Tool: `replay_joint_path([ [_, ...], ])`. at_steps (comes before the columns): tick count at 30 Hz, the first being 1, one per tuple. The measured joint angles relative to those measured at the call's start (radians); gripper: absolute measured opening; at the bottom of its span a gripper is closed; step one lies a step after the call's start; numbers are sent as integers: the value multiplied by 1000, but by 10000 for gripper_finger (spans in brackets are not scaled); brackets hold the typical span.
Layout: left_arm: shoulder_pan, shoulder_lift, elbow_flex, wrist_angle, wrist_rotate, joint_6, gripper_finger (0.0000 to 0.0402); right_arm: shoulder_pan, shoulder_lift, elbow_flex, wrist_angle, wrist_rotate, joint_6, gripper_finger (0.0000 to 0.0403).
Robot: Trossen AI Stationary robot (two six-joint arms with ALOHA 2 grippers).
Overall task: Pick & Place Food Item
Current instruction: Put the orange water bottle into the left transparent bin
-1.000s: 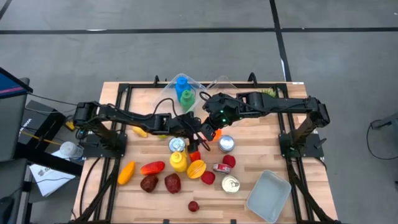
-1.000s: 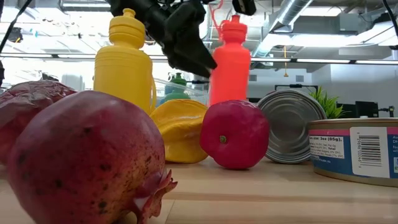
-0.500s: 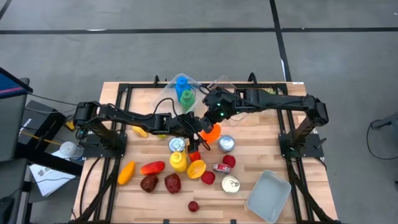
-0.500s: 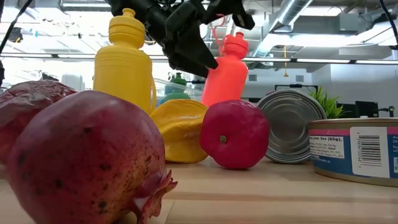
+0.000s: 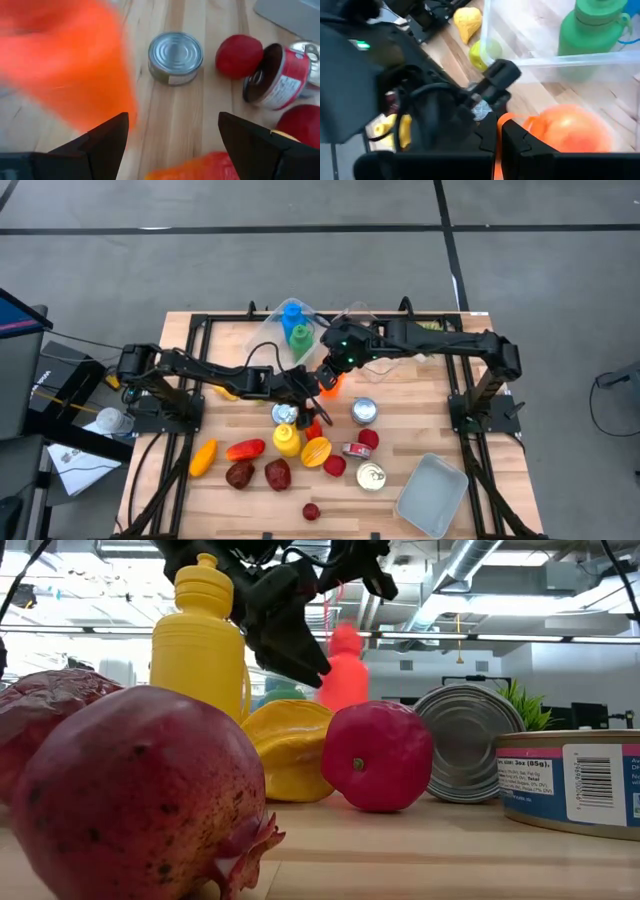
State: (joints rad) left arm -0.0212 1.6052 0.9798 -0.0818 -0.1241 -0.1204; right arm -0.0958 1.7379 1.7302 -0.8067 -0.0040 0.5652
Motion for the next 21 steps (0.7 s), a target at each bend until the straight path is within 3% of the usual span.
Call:
replay_joint_path([
  [6, 0, -35, -1, -131, -2, 3, 295, -5, 2, -2, -44, 0, -13, 0],
  [13, 0, -36, 0, -106, -6, -38, 295, 3, 2, -2, -39, 4, -23, 0],
  [21, 0, -177, 0, -141, 83, -126, 295, 4, -5, -2, -253, 92, -132, 0],
])
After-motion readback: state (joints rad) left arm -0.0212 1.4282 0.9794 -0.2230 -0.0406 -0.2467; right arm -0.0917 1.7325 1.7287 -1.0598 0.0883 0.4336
